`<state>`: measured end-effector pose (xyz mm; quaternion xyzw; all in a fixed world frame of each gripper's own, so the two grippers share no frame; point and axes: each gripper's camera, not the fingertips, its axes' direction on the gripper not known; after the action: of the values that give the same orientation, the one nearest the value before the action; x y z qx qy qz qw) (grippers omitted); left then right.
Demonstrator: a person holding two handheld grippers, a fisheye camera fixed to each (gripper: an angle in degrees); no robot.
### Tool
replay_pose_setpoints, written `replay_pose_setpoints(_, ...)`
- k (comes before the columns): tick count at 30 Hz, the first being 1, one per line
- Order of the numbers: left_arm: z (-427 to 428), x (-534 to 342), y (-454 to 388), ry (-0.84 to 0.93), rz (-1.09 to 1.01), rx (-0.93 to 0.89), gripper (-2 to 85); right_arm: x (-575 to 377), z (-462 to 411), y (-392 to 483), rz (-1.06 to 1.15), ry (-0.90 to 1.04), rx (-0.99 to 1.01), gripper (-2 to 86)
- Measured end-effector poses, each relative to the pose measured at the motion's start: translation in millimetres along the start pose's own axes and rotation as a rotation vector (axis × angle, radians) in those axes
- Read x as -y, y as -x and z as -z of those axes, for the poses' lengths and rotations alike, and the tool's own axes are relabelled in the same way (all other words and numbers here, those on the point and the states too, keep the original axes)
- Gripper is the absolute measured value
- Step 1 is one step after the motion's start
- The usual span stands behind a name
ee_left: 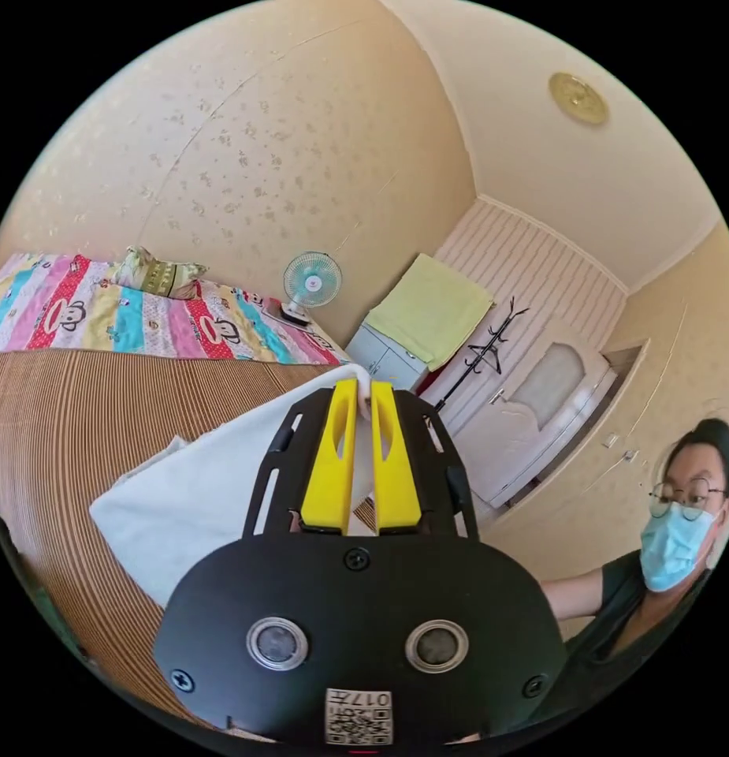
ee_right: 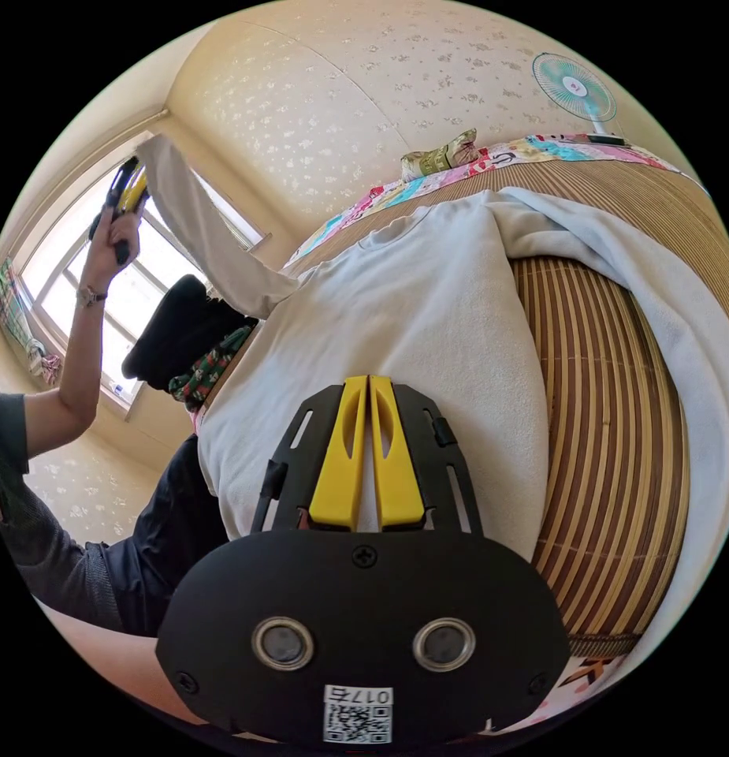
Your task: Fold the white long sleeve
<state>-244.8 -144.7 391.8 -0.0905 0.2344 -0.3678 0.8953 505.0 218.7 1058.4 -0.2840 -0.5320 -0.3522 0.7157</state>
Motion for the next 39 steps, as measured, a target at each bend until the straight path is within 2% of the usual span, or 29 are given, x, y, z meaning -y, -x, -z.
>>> replay_pose_setpoints(3, -122, 20, 33, 0.188, 0.027, -0.086, 5.1, -1, -2, 2, 0.004, -0.002, 0.005, 0.5)
replay_pose_setpoints(5, -208, 8, 61, 0.374, 0.045, -0.194, 8.4, -1, -4, 3, 0.006, -0.002, 0.010, 0.5)
replay_pose_setpoints(7, -231, -16, 76, 0.387, 0.065, -0.167, 8.8, 0, -6, 4, 0.008, -0.002, 0.018, 0.5)
replay_pose_setpoints(9, -228, -42, 85, 0.360, 0.095, -0.079, 8.5, 0, -8, 5, 0.009, -0.002, 0.023, 0.5)
replay_pose_setpoints(12, -200, -89, 74, 0.363, 0.031, 0.039, 8.9, 0, -11, 7, 0.010, -0.002, 0.027, 0.5)
replay_pose_setpoints(16, -130, -181, 45, 0.401, -0.059, 0.247, 8.9, 2, -17, 10, 0.011, -0.002, 0.028, 0.5)
replay_pose_setpoints(20, -50, -267, 25, 0.364, -0.032, 0.426, 9.0, 3, -23, 12, 0.011, -0.001, 0.027, 0.6)
replay_pose_setpoints(25, -51, -366, 16, 0.387, -0.023, 0.734, 9.4, 7, -32, 16, 0.011, -0.001, 0.023, 0.6)
replay_pose_setpoints(39, -119, -386, 19, 0.340, -0.058, 0.747, 8.2, 27, -62, 23, -0.019, 0.019, -0.009, 0.7)
